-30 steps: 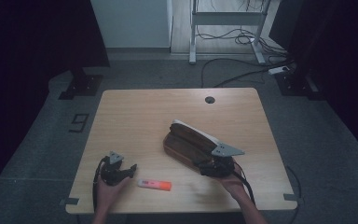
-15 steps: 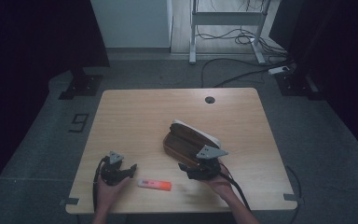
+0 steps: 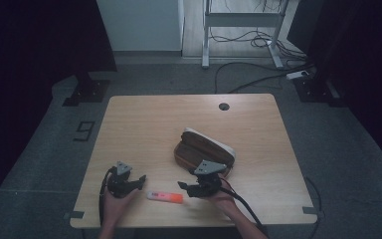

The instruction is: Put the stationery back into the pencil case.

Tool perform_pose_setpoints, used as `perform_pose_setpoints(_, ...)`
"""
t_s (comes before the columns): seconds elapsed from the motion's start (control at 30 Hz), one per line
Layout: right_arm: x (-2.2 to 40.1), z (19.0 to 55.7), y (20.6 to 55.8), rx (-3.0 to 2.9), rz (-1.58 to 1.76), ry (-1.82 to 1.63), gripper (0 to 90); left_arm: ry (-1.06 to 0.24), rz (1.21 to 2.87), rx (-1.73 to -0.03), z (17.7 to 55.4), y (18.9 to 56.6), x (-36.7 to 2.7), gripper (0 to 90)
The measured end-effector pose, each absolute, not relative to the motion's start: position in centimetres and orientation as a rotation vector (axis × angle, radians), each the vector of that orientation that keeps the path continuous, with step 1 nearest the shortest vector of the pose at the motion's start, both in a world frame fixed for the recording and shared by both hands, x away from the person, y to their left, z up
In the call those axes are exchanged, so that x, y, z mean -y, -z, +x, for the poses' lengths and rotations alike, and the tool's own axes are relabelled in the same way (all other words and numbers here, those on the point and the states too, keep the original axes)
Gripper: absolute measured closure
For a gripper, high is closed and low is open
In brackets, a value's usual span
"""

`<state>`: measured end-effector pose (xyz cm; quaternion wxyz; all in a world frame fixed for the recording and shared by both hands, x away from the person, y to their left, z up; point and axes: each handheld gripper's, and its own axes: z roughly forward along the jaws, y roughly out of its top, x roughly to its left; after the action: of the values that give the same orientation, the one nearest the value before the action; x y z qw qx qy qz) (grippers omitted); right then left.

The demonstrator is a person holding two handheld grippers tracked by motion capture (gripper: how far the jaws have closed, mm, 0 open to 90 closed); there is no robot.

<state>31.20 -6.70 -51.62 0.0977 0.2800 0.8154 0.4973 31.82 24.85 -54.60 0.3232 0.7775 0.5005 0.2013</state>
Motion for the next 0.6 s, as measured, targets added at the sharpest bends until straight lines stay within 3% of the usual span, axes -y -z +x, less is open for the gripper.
perform_pose_setpoints(0.6,4.2,30.5,52.6,-2.477,0.775,-1.469,34.3,-0.528,2.04,-1.313,31.8,54.6,-24.9,27.4)
